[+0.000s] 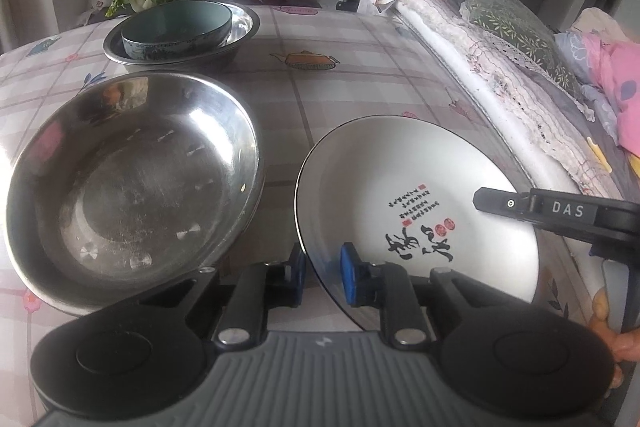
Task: Organize plates and bowls
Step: 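Lift the white plate off the table with both tools, tilting it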
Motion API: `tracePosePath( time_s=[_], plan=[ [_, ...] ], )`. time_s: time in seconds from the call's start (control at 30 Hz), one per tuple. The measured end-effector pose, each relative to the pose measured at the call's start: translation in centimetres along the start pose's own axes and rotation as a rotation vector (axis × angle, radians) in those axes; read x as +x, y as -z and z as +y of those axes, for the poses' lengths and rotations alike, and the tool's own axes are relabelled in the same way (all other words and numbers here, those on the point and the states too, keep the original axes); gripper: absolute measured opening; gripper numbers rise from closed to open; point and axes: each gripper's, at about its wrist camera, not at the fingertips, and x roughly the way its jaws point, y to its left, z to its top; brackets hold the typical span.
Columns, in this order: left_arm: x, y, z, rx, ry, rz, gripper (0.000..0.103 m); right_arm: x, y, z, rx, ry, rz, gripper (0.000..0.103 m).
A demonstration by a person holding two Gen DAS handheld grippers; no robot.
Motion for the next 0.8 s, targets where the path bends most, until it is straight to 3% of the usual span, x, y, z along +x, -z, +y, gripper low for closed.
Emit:
tracePosePath(
  time_s=[0.53, 0.8],
  plan=[
    [-4.0, 3.5, 2.0, 0.031, 0.041, -0.011, 0.019, -4.4, 5.2, 1.5, -0.009, -0.021, 0.055, 0.023],
    [-5.9, 5.9, 4.0, -0.02, 0.061, 0.009, 0.019, -5.5, 7.3, 3.1, -0.017, -0.032, 0.058, 0.023]
  ],
)
